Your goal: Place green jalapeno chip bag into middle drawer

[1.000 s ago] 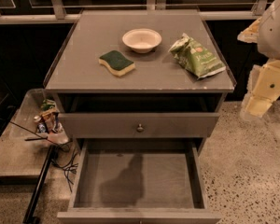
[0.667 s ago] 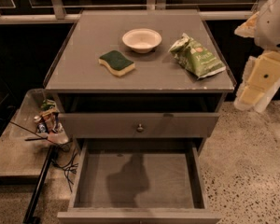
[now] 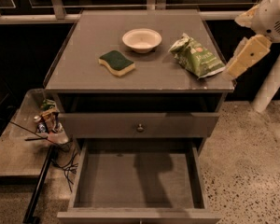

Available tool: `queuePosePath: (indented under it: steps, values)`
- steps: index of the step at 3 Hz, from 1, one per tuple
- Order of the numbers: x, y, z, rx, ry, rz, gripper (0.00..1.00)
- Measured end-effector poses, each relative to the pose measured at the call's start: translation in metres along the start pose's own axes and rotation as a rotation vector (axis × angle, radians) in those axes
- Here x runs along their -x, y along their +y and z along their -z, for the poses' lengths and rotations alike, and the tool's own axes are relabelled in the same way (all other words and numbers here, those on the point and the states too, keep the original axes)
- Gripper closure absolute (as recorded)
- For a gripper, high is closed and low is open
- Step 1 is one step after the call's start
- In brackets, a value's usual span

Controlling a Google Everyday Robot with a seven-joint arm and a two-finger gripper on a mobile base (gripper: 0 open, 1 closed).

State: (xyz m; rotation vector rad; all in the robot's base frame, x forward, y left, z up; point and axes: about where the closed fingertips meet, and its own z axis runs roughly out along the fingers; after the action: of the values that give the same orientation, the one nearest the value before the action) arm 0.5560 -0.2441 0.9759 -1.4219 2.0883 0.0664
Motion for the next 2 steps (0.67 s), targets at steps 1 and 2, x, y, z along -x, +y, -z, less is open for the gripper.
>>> queuePosePath:
  steps: [1, 2]
  values:
    - [0.0031, -0.0097, -0.0086, -0.004, -0.032, -0.012, 0.00]
    - [0.0031, -0.0097, -0.0086, -0.004, -0.032, -0.012, 0.00]
